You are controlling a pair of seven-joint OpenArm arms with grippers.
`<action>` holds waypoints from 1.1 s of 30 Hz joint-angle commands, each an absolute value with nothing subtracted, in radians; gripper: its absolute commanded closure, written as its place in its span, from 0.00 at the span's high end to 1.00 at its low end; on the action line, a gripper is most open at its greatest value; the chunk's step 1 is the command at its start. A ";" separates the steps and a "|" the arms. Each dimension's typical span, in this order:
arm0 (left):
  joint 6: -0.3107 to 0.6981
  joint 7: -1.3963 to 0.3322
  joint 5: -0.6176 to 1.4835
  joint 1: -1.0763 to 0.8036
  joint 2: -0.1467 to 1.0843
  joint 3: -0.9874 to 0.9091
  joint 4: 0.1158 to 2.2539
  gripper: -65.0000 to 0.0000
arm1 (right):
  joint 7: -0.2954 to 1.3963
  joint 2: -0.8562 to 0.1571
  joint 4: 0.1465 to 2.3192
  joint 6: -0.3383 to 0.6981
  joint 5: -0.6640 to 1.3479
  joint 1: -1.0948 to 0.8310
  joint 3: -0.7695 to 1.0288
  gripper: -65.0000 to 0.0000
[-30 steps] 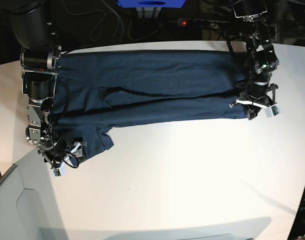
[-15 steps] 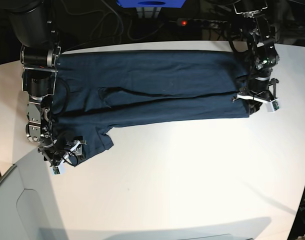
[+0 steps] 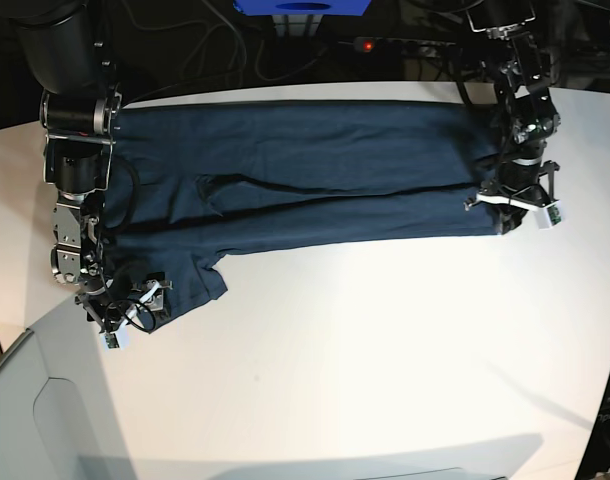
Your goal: Fold the T-shirt properly
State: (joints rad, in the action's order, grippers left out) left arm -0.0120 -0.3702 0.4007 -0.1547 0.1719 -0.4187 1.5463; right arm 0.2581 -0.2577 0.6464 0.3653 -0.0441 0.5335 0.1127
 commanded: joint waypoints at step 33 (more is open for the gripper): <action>-0.001 -0.340 0.412 -0.096 0.182 -0.398 1.454 0.41 | 0.262 -0.269 0.661 0.377 -0.038 0.562 0.114 0.71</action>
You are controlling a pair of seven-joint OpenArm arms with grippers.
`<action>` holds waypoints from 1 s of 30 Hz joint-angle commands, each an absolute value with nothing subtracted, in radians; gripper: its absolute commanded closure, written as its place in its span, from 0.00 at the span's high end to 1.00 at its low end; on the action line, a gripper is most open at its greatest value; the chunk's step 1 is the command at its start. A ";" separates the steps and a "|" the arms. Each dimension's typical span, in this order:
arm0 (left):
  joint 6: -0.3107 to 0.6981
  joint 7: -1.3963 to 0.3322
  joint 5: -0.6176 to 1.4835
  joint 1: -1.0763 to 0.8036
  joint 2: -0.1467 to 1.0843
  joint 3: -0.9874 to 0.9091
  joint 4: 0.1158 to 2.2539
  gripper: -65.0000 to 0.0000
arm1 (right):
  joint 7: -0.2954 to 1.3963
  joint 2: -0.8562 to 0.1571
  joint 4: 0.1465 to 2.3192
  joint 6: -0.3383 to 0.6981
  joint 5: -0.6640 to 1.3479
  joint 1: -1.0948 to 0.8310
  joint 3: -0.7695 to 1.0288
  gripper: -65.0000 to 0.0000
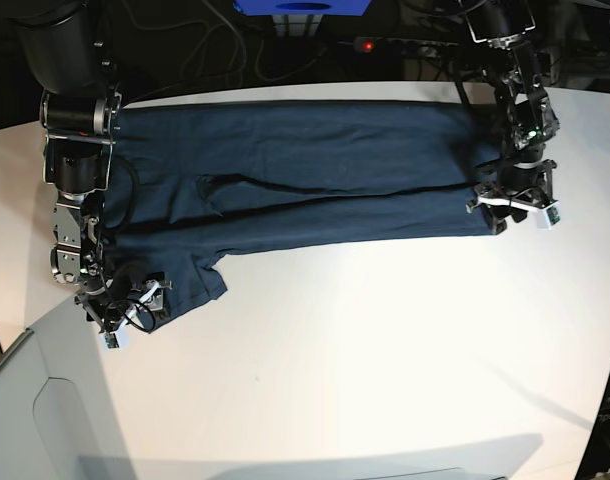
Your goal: Fold the T-shirt properly
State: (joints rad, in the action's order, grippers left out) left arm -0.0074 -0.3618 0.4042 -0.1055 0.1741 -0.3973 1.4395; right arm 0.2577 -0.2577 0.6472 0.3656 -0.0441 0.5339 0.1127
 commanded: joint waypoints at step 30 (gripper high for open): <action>-0.008 -0.343 0.409 -0.107 0.182 -0.361 1.466 0.28 | 0.262 -0.269 0.661 0.377 -0.038 0.565 0.113 0.71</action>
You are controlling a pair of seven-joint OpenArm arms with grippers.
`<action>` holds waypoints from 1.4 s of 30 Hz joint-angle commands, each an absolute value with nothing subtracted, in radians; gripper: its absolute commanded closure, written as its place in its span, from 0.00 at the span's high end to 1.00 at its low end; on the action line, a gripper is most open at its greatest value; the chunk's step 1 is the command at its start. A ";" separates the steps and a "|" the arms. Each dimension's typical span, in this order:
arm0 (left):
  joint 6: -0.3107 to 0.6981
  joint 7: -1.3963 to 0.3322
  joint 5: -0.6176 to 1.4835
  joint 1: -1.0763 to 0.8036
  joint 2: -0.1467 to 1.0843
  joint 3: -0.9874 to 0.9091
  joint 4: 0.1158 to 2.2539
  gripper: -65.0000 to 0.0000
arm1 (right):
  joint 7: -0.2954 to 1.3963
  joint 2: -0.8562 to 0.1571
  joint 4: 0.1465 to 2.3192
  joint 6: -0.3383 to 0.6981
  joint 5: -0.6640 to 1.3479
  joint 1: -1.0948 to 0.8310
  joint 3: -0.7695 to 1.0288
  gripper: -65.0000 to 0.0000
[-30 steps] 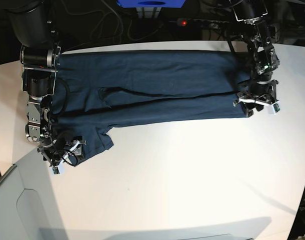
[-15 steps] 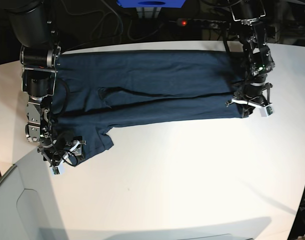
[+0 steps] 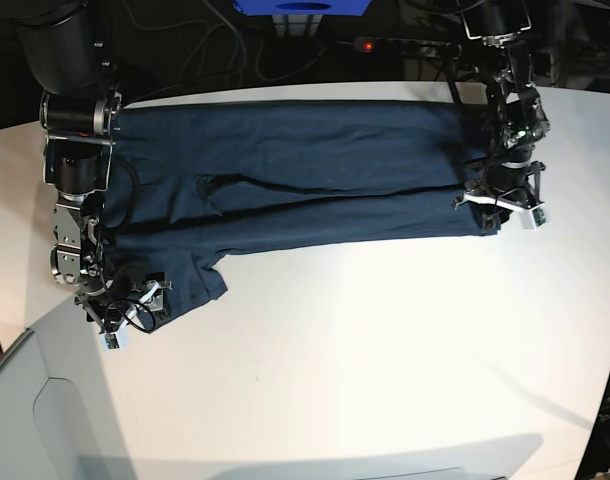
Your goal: Fold the T-shirt properly
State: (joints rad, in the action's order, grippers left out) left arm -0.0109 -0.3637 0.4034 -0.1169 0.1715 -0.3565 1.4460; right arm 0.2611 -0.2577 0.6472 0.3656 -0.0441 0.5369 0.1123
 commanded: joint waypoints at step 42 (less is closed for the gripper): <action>-0.008 -0.343 0.410 -0.120 0.180 -0.355 1.475 0.00 | 0.262 -0.269 0.661 0.377 -0.038 0.565 0.113 0.71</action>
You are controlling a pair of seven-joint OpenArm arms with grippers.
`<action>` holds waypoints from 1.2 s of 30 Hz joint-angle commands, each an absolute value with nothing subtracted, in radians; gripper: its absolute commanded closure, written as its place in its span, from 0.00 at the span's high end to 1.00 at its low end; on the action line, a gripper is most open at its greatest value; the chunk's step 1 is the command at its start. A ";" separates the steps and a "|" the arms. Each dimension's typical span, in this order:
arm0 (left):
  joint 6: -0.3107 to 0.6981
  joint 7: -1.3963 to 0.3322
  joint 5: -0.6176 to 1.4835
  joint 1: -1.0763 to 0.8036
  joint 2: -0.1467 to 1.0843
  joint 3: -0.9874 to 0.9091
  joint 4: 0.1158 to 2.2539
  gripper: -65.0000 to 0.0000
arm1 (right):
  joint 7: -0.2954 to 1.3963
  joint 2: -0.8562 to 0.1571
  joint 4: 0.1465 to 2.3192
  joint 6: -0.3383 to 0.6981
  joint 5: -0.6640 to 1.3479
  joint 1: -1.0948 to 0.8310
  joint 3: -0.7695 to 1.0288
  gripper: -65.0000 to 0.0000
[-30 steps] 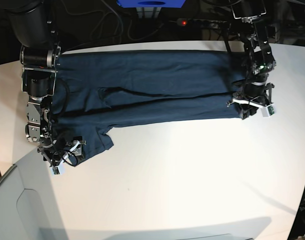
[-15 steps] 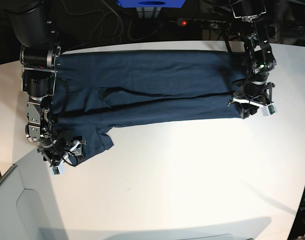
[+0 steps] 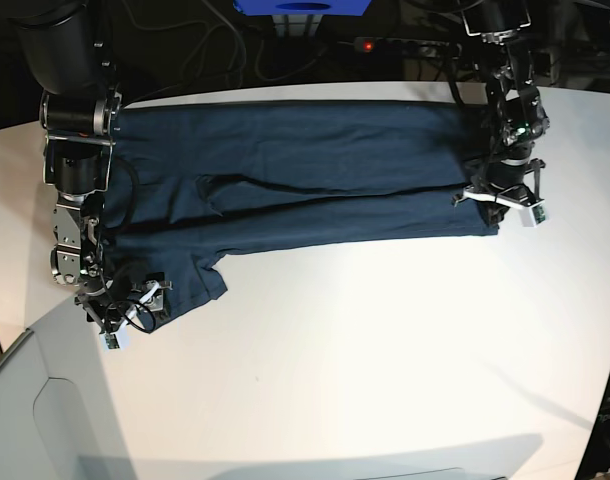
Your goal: Fold the T-shirt properly
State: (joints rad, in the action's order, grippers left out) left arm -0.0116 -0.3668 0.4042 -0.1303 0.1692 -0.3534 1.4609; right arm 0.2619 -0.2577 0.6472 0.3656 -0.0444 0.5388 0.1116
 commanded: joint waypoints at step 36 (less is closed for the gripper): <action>-0.004 -0.343 0.407 -0.119 0.163 -0.358 1.489 0.00 | 0.174 -0.280 0.545 0.377 -0.038 0.598 0.111 0.71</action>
State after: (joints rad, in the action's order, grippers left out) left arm -0.0109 -0.3641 0.4034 -0.1303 0.1524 -0.3553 1.4685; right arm 0.1581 -0.2691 0.5392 0.3653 -0.0406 0.5758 0.1116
